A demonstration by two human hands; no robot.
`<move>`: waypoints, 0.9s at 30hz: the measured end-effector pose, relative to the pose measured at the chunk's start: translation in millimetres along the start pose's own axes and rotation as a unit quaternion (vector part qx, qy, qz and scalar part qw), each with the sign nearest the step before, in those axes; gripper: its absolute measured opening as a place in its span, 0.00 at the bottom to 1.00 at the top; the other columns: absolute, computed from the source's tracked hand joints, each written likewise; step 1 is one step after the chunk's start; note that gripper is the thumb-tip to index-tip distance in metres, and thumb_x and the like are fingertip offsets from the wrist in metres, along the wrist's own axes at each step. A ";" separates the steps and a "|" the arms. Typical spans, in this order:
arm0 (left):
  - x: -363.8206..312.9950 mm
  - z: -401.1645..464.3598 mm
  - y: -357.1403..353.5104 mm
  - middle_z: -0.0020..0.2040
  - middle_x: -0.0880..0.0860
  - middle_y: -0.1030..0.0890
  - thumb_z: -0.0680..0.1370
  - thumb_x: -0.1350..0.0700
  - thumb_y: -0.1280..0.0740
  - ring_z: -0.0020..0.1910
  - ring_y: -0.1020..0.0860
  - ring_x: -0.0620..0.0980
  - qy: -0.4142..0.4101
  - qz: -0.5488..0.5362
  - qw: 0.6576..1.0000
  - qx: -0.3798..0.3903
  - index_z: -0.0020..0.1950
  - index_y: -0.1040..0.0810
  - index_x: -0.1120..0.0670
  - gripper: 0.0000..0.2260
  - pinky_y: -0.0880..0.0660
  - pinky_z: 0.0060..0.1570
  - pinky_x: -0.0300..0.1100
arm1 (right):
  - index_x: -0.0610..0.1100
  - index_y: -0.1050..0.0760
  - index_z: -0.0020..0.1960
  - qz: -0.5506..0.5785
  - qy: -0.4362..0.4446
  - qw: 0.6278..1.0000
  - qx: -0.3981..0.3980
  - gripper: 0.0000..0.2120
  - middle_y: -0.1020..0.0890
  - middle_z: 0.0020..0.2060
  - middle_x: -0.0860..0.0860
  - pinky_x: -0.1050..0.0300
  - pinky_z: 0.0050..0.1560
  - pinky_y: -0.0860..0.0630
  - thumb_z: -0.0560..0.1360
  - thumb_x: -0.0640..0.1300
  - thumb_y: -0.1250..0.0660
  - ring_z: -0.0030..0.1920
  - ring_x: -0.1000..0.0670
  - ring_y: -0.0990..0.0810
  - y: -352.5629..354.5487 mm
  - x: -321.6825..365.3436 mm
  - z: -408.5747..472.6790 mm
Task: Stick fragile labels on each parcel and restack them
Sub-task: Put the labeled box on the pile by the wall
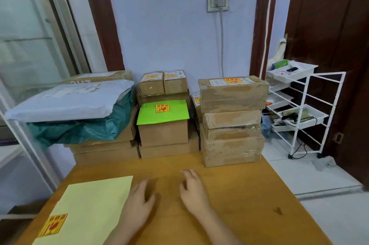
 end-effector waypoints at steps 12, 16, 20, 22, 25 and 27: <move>4.2 -10.6 -5.8 0.70 0.48 0.31 0.80 0.51 0.39 0.69 0.34 0.46 -0.011 0.023 1.000 -0.005 0.73 0.36 0.50 0.21 0.37 0.65 0.36 | 0.45 0.34 0.72 -0.023 0.002 1.000 0.000 0.21 0.27 0.64 0.50 0.60 0.63 0.30 0.79 0.42 0.42 0.64 0.51 0.28 -3.9 -5.6 -2.4; 6.3 -12.8 -7.0 0.68 0.46 0.31 0.80 0.50 0.39 0.68 0.33 0.45 -0.017 0.013 1.000 0.001 0.72 0.35 0.49 0.20 0.37 0.64 0.35 | 0.45 0.34 0.72 -0.026 0.005 1.000 -0.004 0.21 0.27 0.63 0.50 0.59 0.62 0.30 0.79 0.41 0.42 0.63 0.52 0.28 -3.7 -6.4 -3.4; 11.1 -14.7 -3.5 0.61 0.43 0.28 0.79 0.52 0.37 0.64 0.29 0.44 0.002 -0.064 0.998 -0.008 0.64 0.30 0.44 0.14 0.34 0.63 0.35 | 0.45 0.33 0.71 -0.025 0.014 1.000 -0.010 0.20 0.26 0.61 0.51 0.63 0.60 0.30 0.79 0.40 0.42 0.62 0.53 0.27 -4.7 -8.3 -2.7; 13.4 -12.8 3.1 0.56 0.42 0.23 0.78 0.56 0.34 0.58 0.26 0.40 0.019 -0.145 0.989 -0.015 0.54 0.28 0.41 0.10 0.32 0.64 0.39 | 0.45 0.32 0.70 -0.024 0.012 1.000 -0.010 0.20 0.26 0.60 0.52 0.63 0.60 0.30 0.79 0.40 0.41 0.62 0.53 0.27 -5.0 -9.9 -1.2; 14.8 -8.6 27.2 0.52 0.43 0.21 0.79 0.59 0.35 0.53 0.24 0.39 0.053 -0.249 0.965 -0.063 0.49 0.26 0.43 0.10 0.26 0.58 0.41 | 0.46 0.32 0.70 -0.016 0.000 1.000 -0.005 0.20 0.26 0.62 0.52 0.61 0.62 0.30 0.78 0.40 0.41 0.63 0.53 0.27 -7.1 -12.5 1.5; 11.9 0.1 55.5 0.52 0.47 0.20 0.80 0.58 0.36 0.53 0.23 0.45 0.069 -0.330 0.934 -0.121 0.50 0.24 0.46 0.06 0.26 0.54 0.42 | 0.46 0.31 0.69 -0.016 -0.001 1.000 -0.005 0.20 0.26 0.62 0.51 0.60 0.63 0.30 0.78 0.40 0.41 0.63 0.52 0.27 -8.0 -12.7 3.9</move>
Point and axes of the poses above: each hand's wrist, its own z-axis towards the middle knuckle, its own y-axis out of the back of the hand, x = y × z, the point moved 7 cm from there along z, towards the middle knuckle
